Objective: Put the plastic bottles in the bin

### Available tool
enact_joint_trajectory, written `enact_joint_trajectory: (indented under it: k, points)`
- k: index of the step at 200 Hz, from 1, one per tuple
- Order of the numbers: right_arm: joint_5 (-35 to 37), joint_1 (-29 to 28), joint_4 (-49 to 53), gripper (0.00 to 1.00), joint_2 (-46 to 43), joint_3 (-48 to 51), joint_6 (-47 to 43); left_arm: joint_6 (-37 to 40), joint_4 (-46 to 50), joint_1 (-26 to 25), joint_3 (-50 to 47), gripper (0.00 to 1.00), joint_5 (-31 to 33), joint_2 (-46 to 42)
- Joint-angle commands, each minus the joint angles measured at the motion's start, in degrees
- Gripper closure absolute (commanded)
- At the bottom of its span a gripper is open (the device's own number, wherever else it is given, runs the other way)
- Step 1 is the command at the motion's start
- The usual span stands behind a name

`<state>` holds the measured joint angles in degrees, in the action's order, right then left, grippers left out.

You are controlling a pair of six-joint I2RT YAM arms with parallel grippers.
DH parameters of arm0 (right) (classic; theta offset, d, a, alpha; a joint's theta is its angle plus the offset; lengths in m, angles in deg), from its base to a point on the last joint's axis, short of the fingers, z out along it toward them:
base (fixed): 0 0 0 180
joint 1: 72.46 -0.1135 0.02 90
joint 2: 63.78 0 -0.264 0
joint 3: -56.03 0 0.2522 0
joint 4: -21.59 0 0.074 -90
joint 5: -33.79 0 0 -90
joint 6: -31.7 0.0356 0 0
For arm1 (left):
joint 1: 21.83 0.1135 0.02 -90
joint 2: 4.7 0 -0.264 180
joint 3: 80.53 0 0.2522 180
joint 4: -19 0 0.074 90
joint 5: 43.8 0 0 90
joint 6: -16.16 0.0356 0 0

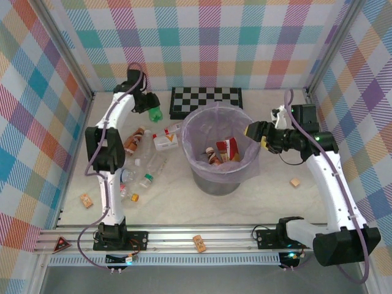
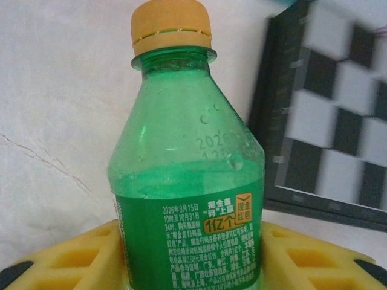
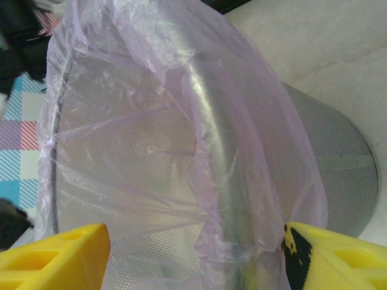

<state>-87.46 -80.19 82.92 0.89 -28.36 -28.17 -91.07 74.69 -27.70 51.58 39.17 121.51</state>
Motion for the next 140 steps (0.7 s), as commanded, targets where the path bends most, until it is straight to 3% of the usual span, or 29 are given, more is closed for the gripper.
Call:
enact_joint_trajectory:
  k: [1, 33, 75, 140]
  points:
    - [1.2, -2.4, -4.1, 0.25, -0.9, 0.4, 4.3, -1.2, 0.3, -0.6, -1.6, 0.52, -5.0, -9.5]
    - [3.3, -3.6, -3.5, 0.22, -0.8, -1.2, 3.5, -1.3, 3.6, -3.5, -4.5, 0.55, -5.5, -20.0]
    - [3.4, -4.3, -3.4, 0.22, 1.1, -2.2, 2.0, -3.4, 11.9, -13.3, -2.8, 0.74, 0.9, -32.5]
    - [4.2, -5.3, -2.2, 0.21, 1.8, -2.6, 0.2, -9.9, 17.8, -30.5, -0.2, 0.94, 10.2, -36.4]
